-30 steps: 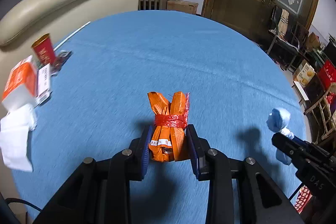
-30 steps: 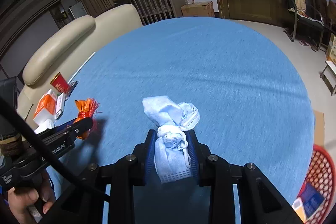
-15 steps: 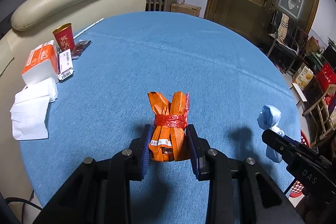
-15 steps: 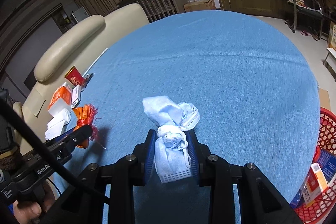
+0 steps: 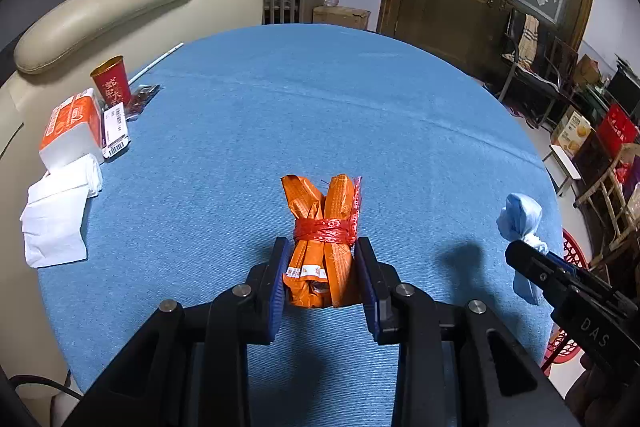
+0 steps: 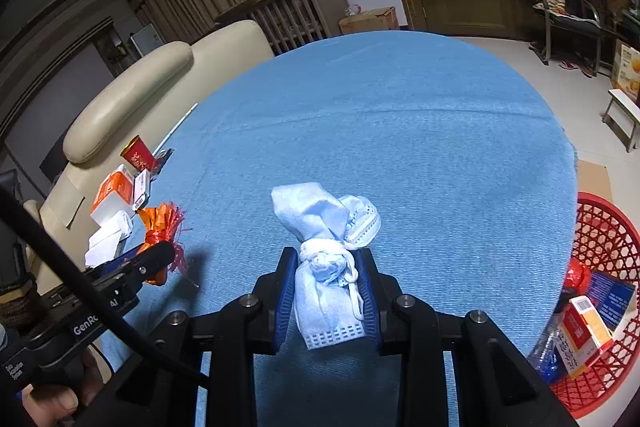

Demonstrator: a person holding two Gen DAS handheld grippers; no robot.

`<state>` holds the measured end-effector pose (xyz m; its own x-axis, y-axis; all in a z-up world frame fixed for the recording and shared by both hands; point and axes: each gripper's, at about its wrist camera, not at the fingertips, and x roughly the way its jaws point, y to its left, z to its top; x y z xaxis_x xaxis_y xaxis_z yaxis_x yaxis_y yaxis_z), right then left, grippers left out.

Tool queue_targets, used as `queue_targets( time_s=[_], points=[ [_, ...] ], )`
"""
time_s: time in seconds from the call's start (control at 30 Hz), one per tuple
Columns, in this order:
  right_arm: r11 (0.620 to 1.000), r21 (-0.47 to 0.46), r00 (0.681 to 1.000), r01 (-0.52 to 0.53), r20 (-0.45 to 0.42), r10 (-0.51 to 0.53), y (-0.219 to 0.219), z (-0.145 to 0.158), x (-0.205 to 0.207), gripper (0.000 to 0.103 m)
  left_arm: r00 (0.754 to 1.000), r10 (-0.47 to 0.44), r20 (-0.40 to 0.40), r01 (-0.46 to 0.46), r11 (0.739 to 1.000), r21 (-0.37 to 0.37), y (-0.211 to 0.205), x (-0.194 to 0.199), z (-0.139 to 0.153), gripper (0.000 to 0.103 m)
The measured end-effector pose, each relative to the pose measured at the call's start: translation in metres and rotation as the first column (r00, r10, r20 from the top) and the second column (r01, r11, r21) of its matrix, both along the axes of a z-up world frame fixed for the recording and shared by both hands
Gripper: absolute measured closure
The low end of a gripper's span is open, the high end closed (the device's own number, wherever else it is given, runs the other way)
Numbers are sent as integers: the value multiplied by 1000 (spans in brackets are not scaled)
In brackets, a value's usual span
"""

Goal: Collect trash
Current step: 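Carry the orange wrapper and blue mask over the red wastebasket with both tools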

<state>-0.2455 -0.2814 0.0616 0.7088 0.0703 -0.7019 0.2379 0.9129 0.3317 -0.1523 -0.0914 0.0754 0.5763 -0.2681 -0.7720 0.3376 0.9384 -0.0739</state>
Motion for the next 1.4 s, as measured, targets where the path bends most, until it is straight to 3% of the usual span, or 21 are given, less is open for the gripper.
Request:
queue_targets(
  time_s=[0.9,1.4],
  points=[
    [995,-18,995,97,10,-97,-33,2,-25,70,991,-136,5,136,991,8,-53,-20,5,69],
    [966,-21,966,259,8,-259,-101,3,-72,70,955,-295,34,294,956,16,-117,-48,19,69]
  ],
)
